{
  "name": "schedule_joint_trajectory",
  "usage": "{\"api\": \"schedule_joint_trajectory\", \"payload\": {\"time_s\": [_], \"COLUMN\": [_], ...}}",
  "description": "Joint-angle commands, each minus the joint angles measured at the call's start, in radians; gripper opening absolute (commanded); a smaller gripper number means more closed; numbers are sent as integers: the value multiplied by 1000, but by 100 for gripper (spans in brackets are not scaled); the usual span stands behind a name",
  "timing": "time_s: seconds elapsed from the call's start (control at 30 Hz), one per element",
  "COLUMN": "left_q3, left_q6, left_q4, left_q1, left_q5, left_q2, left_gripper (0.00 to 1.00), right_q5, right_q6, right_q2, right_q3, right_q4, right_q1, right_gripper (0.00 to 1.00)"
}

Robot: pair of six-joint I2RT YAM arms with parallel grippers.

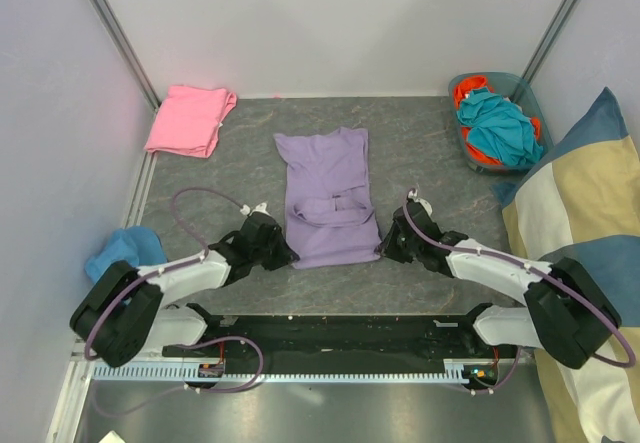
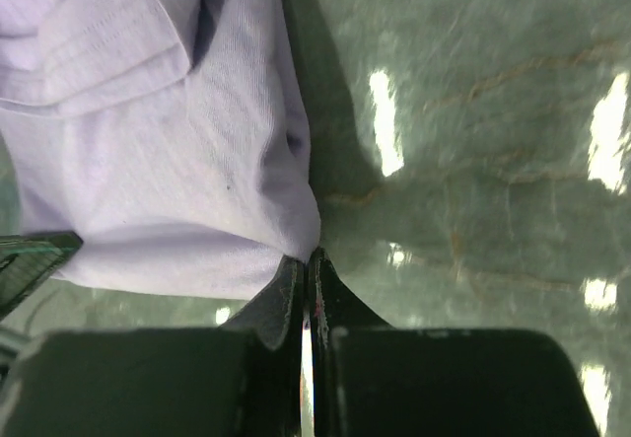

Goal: Fold and stack the t-shirts
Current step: Grab one side of the 2/3 rectangular tshirt with both arms, then fold the long partially folded tshirt into a neat square

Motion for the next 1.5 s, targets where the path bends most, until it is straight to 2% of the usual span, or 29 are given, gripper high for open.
{"api": "schedule_joint_trajectory", "payload": {"time_s": [0.0,0.03,0.3,0.53,0.67,0.9,1.03,1.27,1.47], "left_q3": [-65,-68,-19,120,202,322,392,458,564], "left_q6": [28,9,-95,-100,-80,-32,9,75,147], "left_q4": [-275,-294,-459,-571,-582,-544,-499,-397,-343], "left_q1": [-39,-50,-163,-206,-206,-196,-147,77,195], "left_q5": [21,24,28,-28,-108,-219,-236,-150,-78], "left_q2": [-126,-179,-316,-387,-376,-258,-177,-66,84], "left_gripper": [2,2,2,2,2,2,2,2,2], "right_q5": [-8,-16,-5,48,131,286,248,180,119], "right_q6": [22,33,108,93,56,-27,-77,-140,-179], "right_q2": [-77,-102,-207,-239,-192,13,124,251,385], "right_q3": [-20,-23,12,199,320,532,621,685,796], "right_q4": [-132,-152,-275,-376,-385,-352,-297,-229,-201], "right_q1": [24,32,174,234,234,222,165,38,-25], "right_gripper": [0,0,0,0,0,0,0,0,0]}}
